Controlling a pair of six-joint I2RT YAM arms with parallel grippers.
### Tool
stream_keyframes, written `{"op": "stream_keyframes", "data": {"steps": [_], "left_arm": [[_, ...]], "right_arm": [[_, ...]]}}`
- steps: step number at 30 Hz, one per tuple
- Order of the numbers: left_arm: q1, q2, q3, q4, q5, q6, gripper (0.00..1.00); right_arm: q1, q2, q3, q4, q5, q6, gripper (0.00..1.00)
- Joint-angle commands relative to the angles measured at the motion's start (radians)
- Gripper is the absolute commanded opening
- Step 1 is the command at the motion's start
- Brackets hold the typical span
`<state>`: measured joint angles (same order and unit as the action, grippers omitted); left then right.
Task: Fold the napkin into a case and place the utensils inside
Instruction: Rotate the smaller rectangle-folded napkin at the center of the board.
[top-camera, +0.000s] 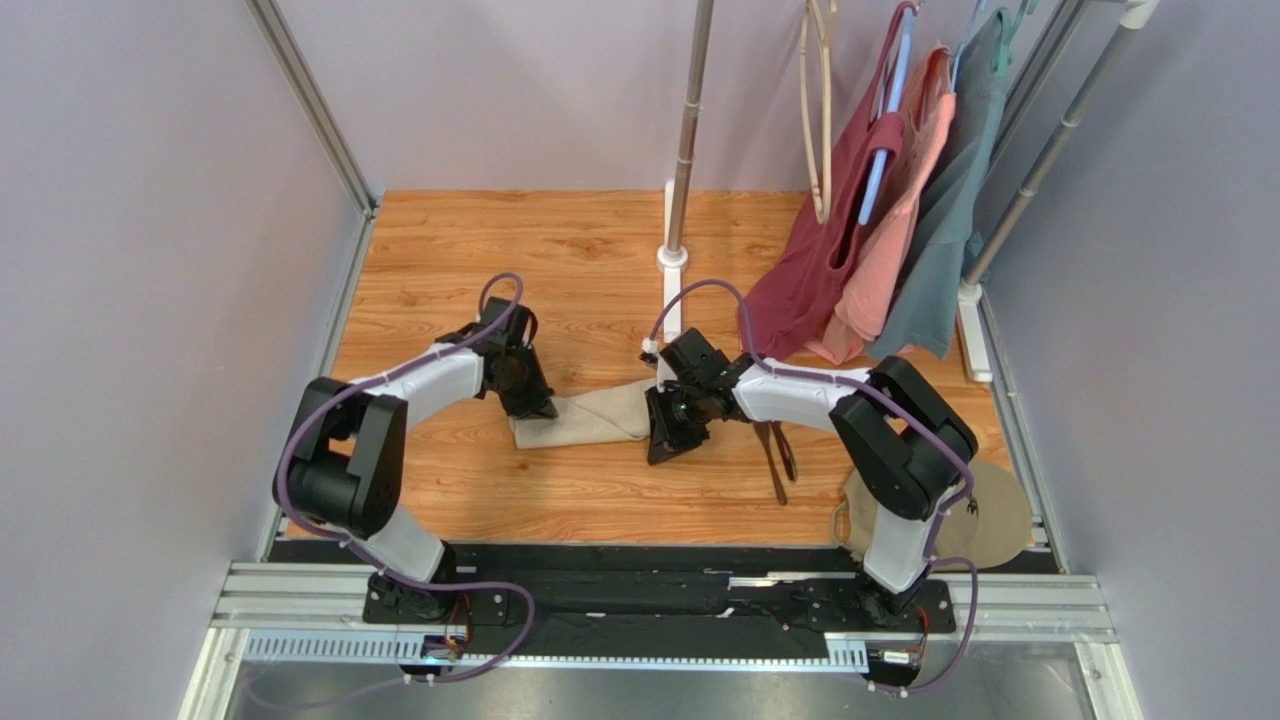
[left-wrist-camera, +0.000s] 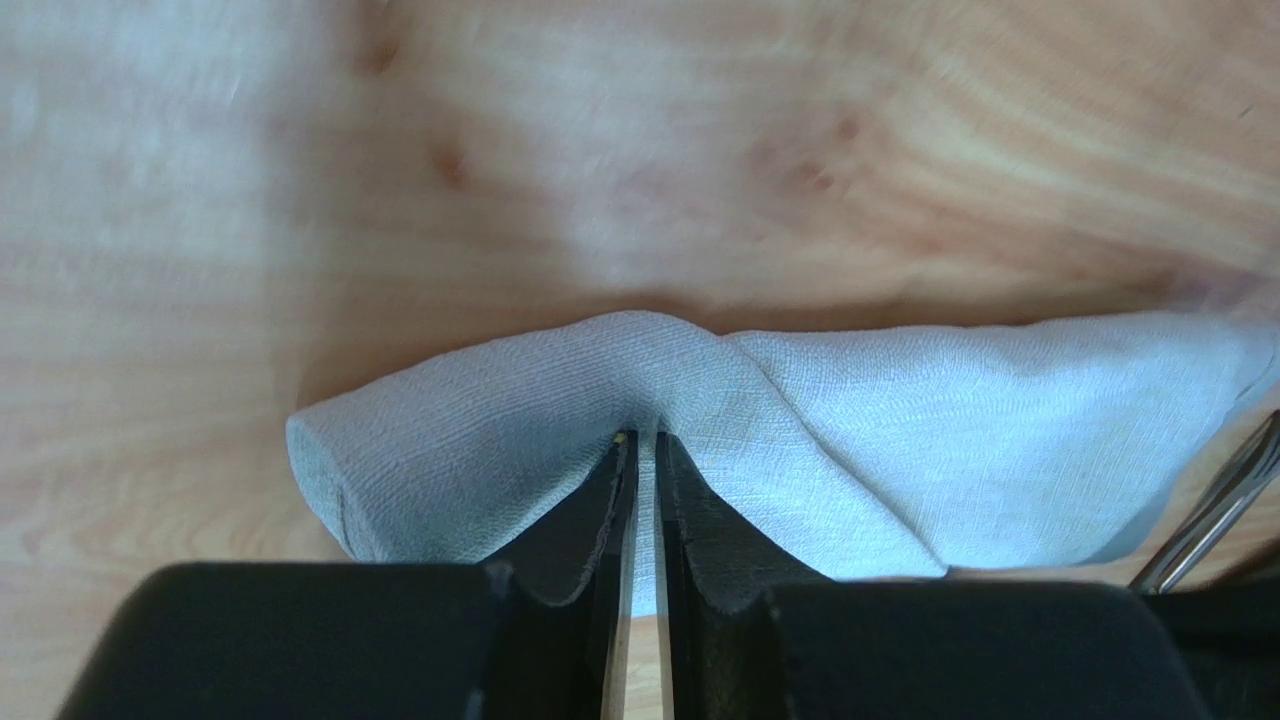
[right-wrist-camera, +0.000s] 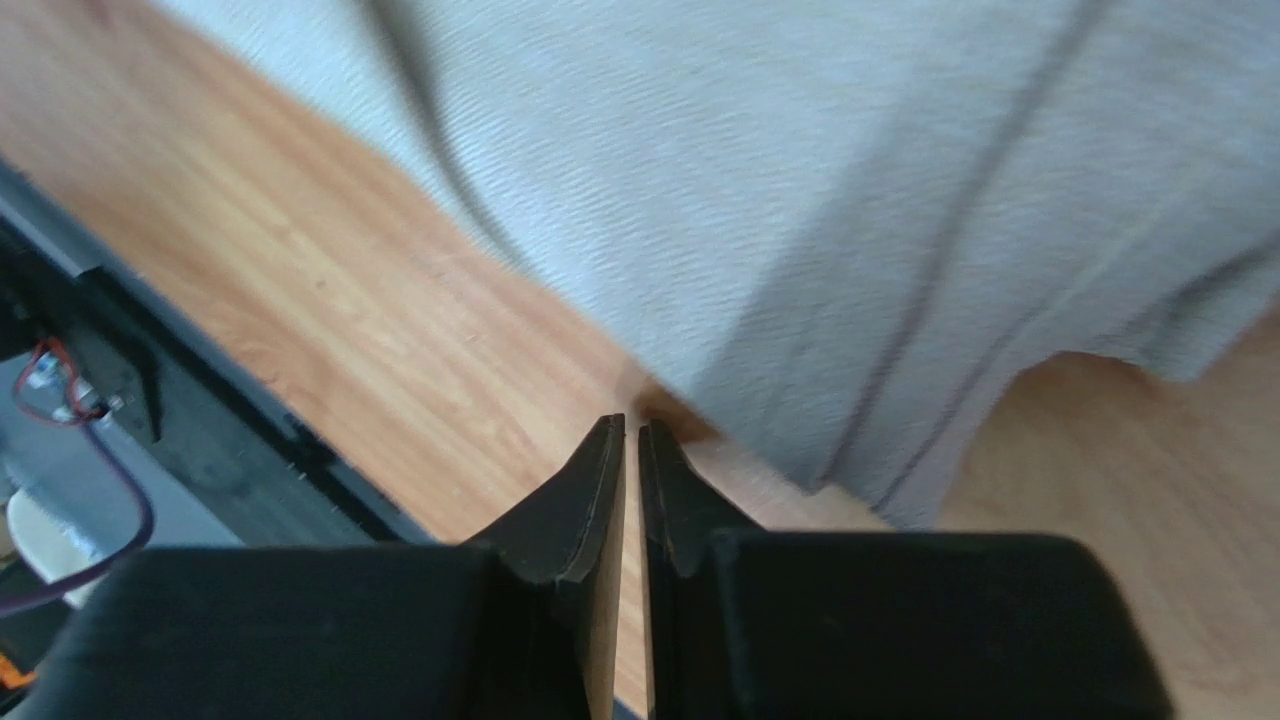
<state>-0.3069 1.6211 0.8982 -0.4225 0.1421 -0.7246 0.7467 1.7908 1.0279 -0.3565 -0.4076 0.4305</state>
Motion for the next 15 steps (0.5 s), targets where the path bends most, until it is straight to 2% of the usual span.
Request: {"op": "stream_keyframes", "data": {"steps": [1, 5, 8, 15], "left_arm": [[-0.004, -0.146, -0.100, -0.027, -0.024, -0.087, 0.13], [-0.015, -0.262, -0.260, 0.062, 0.022, -0.163, 0.13], [-0.037, -0.314, -0.324, 0.094, 0.034, -0.217, 0.13], [-0.064, -0.441, -0.375, 0.085, 0.022, -0.237, 0.15]], "right_arm": [[-0.006, 0.051, 0.041, 0.074, 0.128, -0.007, 0.11], [-0.021, 0.128, 0.141, 0.056, 0.179, -0.053, 0.10], [-0.043, 0.203, 0.254, 0.041, 0.171, -0.067, 0.10], [-0.061, 0.314, 0.484, -0.041, 0.122, -0.087, 0.11]]}}
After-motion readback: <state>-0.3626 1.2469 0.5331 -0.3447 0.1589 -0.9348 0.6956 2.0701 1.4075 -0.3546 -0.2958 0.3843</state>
